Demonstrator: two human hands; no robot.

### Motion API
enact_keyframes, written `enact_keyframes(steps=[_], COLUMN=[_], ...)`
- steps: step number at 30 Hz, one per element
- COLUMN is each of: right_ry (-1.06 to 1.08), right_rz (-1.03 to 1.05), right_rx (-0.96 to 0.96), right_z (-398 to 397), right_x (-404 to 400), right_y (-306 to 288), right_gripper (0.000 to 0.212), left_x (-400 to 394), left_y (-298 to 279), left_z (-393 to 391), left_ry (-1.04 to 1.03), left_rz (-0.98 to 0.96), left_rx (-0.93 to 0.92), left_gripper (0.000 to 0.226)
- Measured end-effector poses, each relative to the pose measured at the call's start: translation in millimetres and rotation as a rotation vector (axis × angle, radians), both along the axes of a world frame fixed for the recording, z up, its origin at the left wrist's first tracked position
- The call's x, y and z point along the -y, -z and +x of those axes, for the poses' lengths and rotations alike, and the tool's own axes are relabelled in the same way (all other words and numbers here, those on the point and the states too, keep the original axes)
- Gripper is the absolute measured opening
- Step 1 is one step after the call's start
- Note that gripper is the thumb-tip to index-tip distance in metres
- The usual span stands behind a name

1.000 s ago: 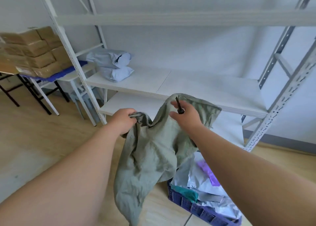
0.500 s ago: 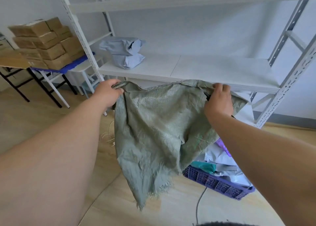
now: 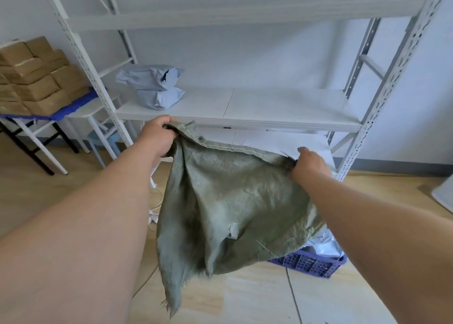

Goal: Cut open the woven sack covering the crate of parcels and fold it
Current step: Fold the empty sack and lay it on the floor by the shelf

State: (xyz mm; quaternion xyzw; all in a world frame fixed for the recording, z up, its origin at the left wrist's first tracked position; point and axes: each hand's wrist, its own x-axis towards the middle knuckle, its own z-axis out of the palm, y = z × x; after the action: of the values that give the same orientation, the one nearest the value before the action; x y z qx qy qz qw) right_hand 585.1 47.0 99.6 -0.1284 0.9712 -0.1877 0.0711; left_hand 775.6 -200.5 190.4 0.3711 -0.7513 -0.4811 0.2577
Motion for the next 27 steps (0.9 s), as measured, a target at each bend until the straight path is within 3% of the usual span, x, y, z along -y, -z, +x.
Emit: enact_keyframes(steps=[3,6,8,9,11,13,16,19,22,25,27], right_ry=[0.005,0.043,0.016,-0.043,-0.160,-0.196,-0.182,-0.293,-0.228,-0.236,-0.157], right_rz=[0.007,-0.114,-0.164,-0.116,0.055,0.037,-0.218,0.066,0.092,0.074,-0.144], right_rx=[0.031,-0.096,-0.255,-0.289,-0.178,-0.071,-0.124,-0.011,0.008,0.252,0.486], right_z=[8.0,10.9,7.5,5.1,0.0,-3.7,-11.7,-12.2,-8.9,0.1,4.3], right_x=[-7.2,-4.1,-1.5,0.3,-3.5,-8.2,-5.9,-8.0,-7.0,8.3,19.0], right_y=[7.1,-0.4,-10.2,-13.5,-15.2,-13.4,-9.9,1.0,12.5,12.1,10.5], right_gripper=[0.036,0.025,0.021,0.021,0.023,0.020,0.018,0.023,0.024,0.011,0.015], left_x=[3.1,14.8,15.7,15.9,14.8,14.5,18.3,16.0,14.7,5.0,-9.6], left_y=[-2.7,-2.7,-5.7,-5.4,3.5,16.5,25.2,45.9,55.9,62.6,66.1], left_z=[1.2,5.2,10.7,13.1,16.4,18.9,19.4,23.1,27.1,17.6,6.6], left_ry=[-0.061,-0.344,-0.561,-0.590,-0.397,-0.261,-0.420,-0.198,-0.236,-0.042,0.018], left_rz=[-0.115,-0.438,-0.669,-0.760,-0.903,-0.891,-0.836,-0.664,-0.547,-0.268,-0.121], left_rx=[0.060,0.396,0.301,0.245,0.465,0.658,0.539,0.876,0.899,0.957,0.831], left_gripper=[0.018,0.019,0.019,0.020,0.022,0.023,0.027,0.042,0.047,0.083,0.095])
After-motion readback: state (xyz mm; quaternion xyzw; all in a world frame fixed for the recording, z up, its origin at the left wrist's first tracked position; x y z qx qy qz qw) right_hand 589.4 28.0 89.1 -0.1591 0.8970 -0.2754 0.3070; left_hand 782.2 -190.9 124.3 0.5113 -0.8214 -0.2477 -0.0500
